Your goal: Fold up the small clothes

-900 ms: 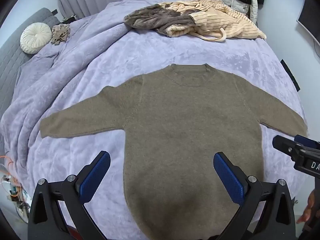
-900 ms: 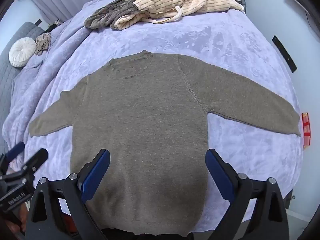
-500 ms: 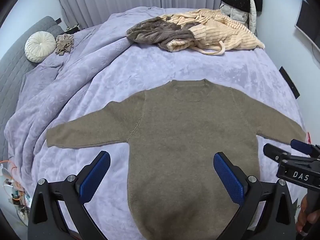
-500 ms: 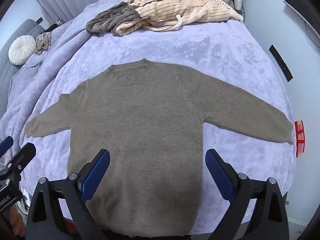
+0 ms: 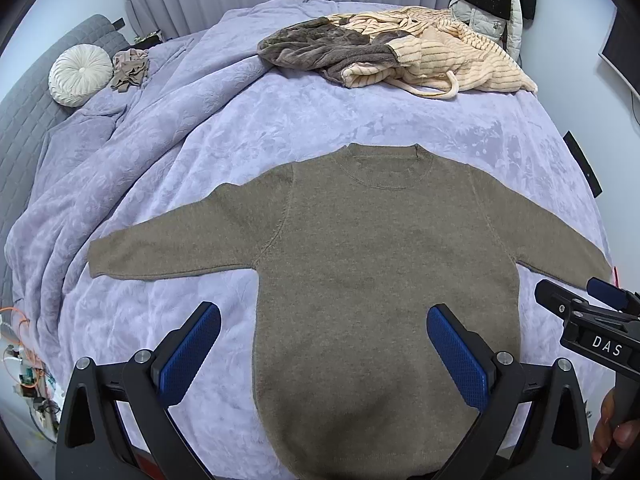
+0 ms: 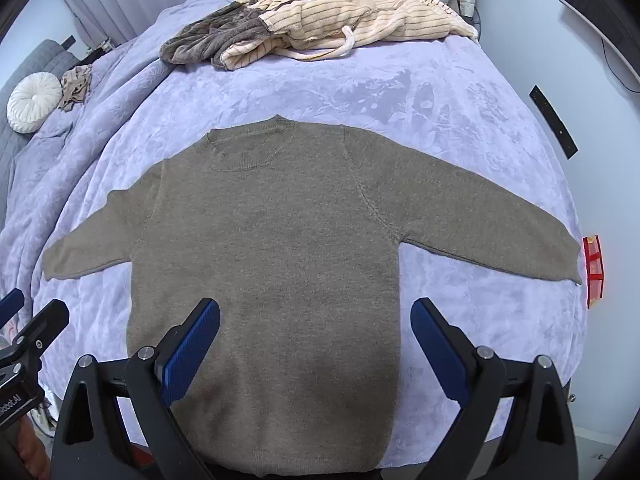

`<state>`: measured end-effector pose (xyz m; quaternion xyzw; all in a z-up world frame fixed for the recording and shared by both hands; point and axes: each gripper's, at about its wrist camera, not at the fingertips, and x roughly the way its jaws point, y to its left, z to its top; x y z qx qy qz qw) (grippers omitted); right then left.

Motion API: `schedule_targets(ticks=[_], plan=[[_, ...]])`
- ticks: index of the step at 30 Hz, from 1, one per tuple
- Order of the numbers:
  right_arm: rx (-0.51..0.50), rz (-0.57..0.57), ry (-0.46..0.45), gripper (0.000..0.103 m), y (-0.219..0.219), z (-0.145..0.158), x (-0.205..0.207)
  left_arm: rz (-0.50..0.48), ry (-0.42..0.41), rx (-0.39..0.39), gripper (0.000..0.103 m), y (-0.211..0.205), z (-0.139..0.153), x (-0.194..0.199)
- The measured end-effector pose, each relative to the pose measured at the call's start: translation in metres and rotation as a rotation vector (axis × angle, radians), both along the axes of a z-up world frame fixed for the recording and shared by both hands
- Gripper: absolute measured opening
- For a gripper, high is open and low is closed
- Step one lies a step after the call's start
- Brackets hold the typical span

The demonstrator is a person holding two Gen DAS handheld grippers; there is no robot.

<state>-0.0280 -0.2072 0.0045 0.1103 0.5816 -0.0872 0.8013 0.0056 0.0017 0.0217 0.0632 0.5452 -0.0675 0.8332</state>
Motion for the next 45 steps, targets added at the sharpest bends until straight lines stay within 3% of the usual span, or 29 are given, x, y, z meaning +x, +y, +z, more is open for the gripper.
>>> schedule_targets(ticks=[45], plan=[[0.008,0.001,0.008,0.097,0.0088,-0.0024,0.0019,0.018,0.031,-0.009,0.103,0.0069,-0.0076,0.0007]])
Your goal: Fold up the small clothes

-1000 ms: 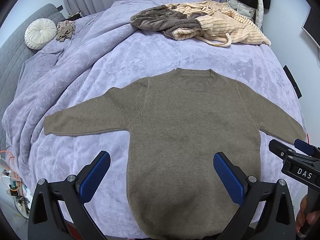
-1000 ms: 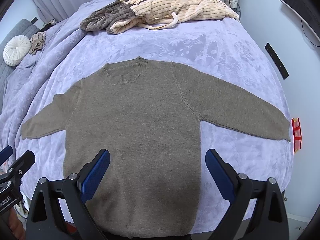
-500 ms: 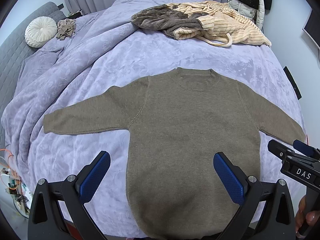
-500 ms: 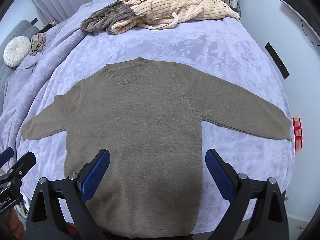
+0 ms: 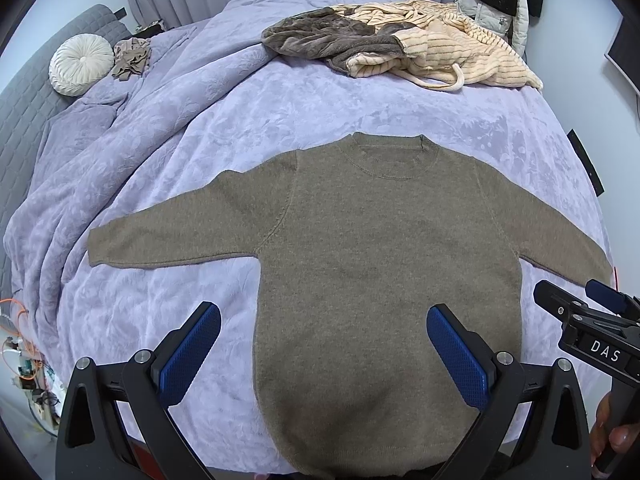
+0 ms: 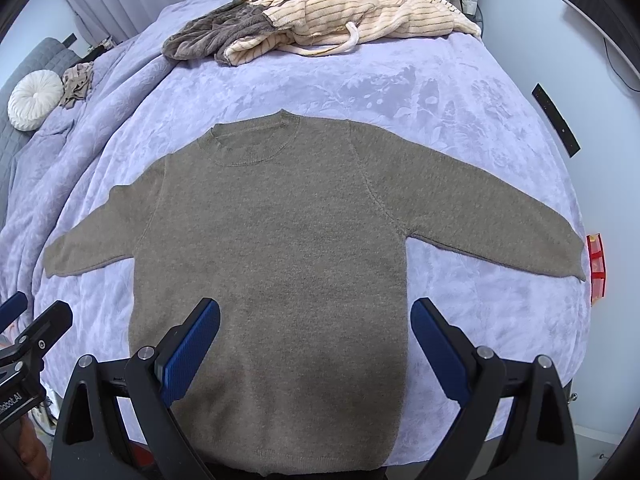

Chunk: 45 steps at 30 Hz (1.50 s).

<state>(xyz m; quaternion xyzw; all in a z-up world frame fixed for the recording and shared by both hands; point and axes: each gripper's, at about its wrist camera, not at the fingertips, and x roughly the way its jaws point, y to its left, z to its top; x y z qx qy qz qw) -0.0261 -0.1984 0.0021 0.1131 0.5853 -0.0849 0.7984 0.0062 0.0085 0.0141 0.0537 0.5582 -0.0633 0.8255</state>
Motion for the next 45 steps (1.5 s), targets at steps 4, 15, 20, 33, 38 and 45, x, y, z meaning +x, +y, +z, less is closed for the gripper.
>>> schedule_targets(ticks=[4,15,20,33,38,45], plan=[[-0.003,0.0,0.006,0.097,0.002,-0.002,-0.002,0.004,0.003,0.002,0.103,0.001,-0.001,-0.001],[-0.017,0.015,0.009,0.097,0.005,-0.002,-0.003,0.018,0.008,0.005,0.103,0.005,-0.004,-0.005],[-0.018,0.008,0.006,0.097,0.004,-0.002,-0.002,0.018,0.014,0.007,0.103,0.006,-0.005,-0.005],[-0.023,0.006,0.011,0.097,0.0,-0.003,-0.006,0.015,0.02,0.032,0.103,0.004,-0.004,-0.005],[-0.035,0.013,0.014,0.097,0.004,-0.002,-0.006,0.024,0.026,0.026,0.103,0.006,-0.004,-0.004],[-0.055,0.006,0.018,0.097,0.006,-0.001,-0.009,0.029,0.038,0.003,0.103,0.01,-0.007,-0.004]])
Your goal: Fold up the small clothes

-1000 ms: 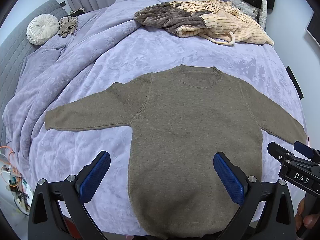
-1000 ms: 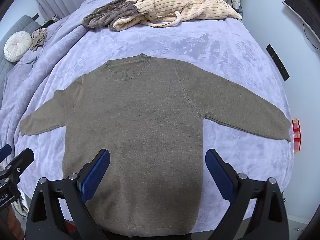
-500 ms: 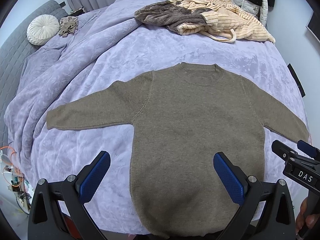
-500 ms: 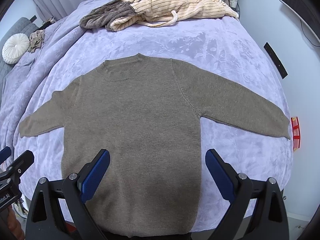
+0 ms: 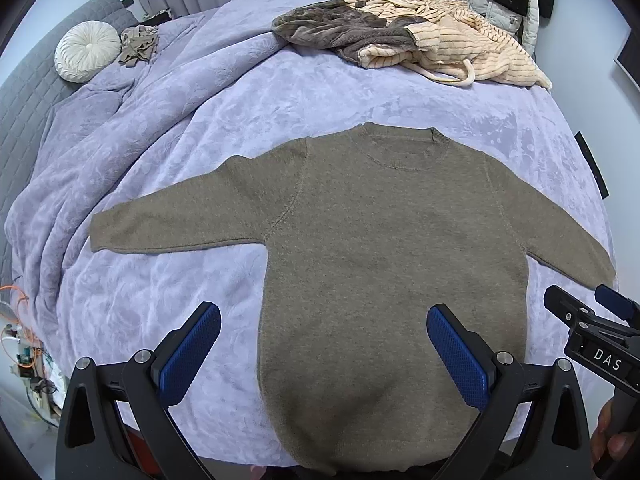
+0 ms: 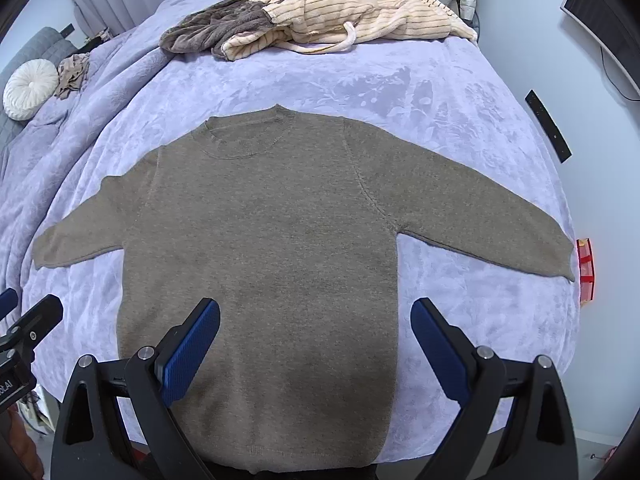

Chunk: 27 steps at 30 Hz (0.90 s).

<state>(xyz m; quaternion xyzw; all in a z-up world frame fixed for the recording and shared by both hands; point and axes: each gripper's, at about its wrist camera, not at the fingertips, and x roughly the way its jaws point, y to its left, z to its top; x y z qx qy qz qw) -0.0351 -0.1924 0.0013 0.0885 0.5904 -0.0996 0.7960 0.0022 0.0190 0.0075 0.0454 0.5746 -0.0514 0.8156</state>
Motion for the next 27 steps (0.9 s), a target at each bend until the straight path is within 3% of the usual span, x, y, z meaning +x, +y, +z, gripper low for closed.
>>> schedule_targets(ticks=[12,27], plan=[[-0.022,-0.013,0.02,0.097,-0.001,0.001,-0.001,-0.03,0.008,-0.01,0.103,0.01,-0.009,0.003],[0.002,-0.024,0.063,0.097,0.018,-0.022,0.006,-0.062,0.08,-0.046,0.103,0.029,-0.05,0.012]])
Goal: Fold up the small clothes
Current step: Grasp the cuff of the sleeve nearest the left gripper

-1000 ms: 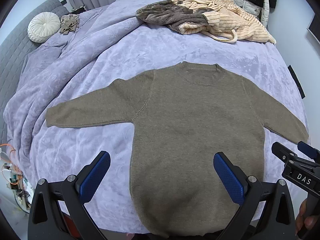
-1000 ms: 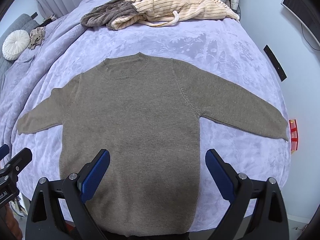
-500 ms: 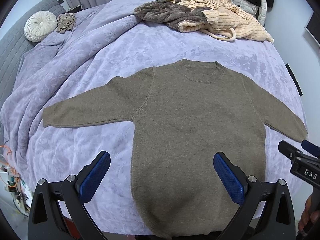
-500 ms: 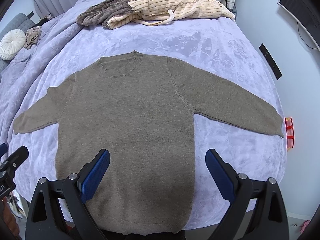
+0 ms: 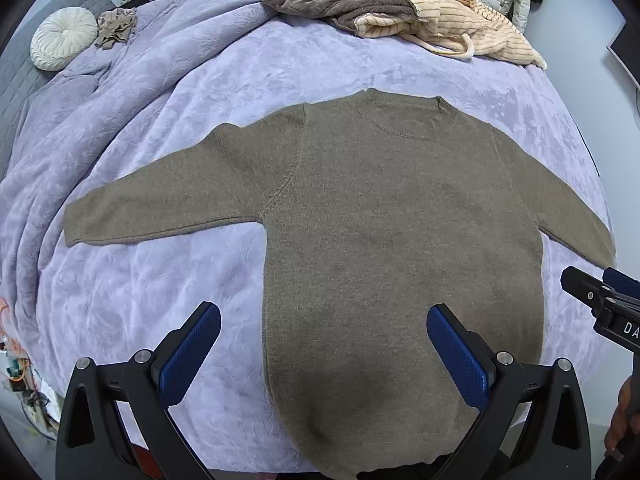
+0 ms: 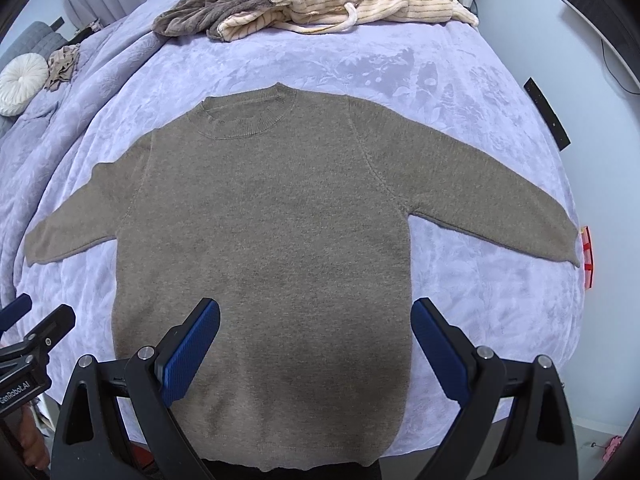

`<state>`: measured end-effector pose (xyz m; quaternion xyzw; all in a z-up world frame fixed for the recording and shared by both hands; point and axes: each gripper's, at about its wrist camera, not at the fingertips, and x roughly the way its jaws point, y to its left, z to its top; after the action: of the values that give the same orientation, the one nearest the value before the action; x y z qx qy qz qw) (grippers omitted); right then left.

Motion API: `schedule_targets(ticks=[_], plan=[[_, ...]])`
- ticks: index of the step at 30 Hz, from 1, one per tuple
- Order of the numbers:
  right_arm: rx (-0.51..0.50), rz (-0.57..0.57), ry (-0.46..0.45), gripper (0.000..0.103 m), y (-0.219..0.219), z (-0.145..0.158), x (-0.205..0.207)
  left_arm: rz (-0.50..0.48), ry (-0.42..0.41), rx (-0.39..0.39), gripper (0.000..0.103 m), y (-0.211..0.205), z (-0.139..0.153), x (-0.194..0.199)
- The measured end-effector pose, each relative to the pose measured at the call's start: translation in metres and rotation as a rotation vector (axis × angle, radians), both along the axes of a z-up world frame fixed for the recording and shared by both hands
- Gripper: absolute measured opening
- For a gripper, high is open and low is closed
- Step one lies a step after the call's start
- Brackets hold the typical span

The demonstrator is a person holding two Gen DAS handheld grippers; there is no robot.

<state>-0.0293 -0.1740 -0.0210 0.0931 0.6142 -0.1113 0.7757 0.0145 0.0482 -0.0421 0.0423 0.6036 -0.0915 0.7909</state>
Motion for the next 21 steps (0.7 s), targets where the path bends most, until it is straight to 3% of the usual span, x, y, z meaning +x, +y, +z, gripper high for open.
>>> schedule_targets(ticks=[9,14,21], plan=[[-0.008,0.01,0.026,0.097,0.012,-0.006,0.006,0.015,0.013,-0.045,0.103,0.01,-0.007,0.008],[-0.015,0.019,0.036,0.097,0.017,-0.008,0.011,0.04,0.031,-0.123,0.103,0.023,-0.016,0.013],[-0.01,0.072,0.054,0.097,0.046,-0.014,0.017,0.204,0.066,-0.232,0.103,0.091,-0.064,0.032]])
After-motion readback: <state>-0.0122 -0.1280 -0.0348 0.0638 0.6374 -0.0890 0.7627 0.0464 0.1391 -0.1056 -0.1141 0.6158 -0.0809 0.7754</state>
